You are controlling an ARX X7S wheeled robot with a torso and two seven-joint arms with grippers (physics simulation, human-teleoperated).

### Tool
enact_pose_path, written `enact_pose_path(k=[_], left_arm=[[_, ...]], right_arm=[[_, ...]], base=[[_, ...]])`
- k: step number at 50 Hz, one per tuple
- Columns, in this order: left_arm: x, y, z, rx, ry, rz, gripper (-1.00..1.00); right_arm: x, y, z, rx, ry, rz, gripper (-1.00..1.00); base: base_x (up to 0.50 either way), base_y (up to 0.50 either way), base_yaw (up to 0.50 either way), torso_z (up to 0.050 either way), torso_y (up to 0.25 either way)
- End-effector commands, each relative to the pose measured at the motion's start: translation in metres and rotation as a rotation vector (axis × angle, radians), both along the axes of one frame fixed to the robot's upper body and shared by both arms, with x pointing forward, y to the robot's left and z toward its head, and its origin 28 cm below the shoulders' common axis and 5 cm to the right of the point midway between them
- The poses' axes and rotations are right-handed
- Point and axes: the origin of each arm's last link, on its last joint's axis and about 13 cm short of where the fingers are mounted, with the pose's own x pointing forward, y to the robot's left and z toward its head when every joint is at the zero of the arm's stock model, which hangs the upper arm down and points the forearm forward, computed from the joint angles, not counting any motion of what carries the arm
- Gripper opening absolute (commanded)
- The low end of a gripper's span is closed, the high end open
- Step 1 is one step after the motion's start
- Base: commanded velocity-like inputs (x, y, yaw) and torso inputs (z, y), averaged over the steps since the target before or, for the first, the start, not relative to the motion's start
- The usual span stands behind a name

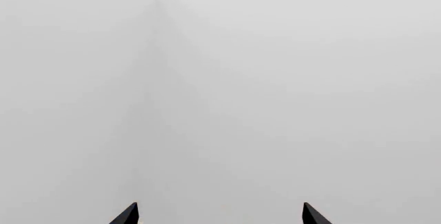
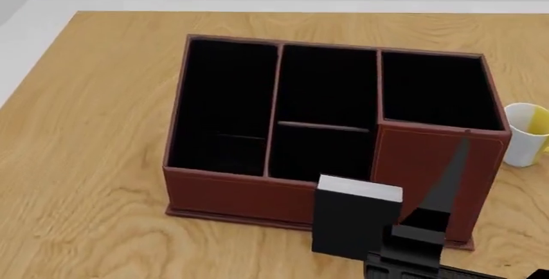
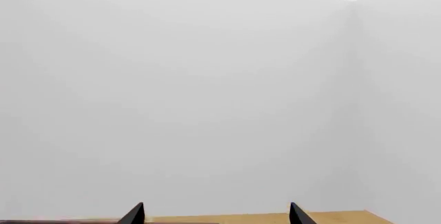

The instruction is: Pick up the book and place it in the front compartment of the caddy.

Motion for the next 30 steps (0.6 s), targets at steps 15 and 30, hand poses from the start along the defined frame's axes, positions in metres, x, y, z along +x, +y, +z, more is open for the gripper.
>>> enact_pose_path(k=[15,30], left_arm=[[-0.0018,0.0017,-0.0006,-0.002,-0.002,0.004,1.00],[-0.0018,0.0010,-0.0019,-0.002,0.003,0.002,1.00]], right_arm=[[-0.0040,-0.0052,-0.0012,0.001,-0.001,-0.007,1.00],[-0.0046,-0.0048,-0.0031,0.004,0.003,-0.005,1.00]], base=[[0.32,0.06,0.00,0.000,0.001],[0.32,0.07,0.00,0.000,0.001]])
